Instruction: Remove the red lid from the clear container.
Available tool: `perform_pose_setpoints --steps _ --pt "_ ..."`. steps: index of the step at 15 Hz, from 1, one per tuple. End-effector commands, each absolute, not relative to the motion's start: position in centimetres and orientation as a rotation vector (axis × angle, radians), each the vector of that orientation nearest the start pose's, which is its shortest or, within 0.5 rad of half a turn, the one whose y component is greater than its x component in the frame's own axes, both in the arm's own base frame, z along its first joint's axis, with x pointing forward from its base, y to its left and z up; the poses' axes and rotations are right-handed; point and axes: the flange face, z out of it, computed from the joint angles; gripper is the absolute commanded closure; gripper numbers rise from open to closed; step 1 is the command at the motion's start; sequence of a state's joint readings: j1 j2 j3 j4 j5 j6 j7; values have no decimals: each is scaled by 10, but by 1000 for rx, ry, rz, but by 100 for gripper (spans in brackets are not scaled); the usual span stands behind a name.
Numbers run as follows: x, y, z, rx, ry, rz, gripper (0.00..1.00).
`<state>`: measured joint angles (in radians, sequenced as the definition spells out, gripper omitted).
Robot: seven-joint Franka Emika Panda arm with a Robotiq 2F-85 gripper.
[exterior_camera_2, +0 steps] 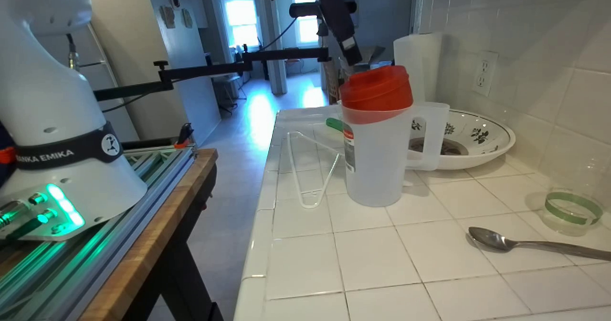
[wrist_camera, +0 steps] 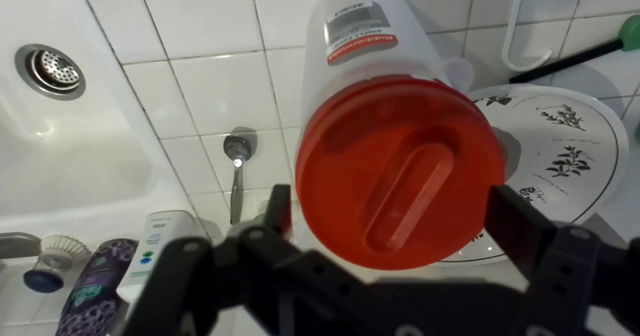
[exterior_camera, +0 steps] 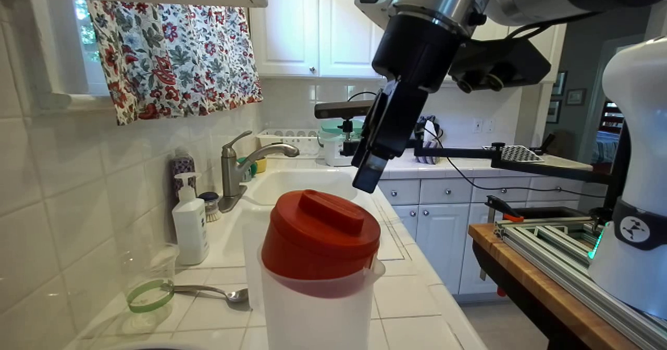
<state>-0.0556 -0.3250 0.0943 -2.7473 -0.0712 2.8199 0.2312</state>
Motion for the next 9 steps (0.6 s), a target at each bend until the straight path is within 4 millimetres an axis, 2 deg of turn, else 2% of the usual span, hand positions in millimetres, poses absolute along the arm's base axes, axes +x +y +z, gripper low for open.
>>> perform_pose_setpoints --steps 1,9 --pt "423 12 363 -3075 193 -693 0" --pt "436 15 358 -3044 177 -743 0"
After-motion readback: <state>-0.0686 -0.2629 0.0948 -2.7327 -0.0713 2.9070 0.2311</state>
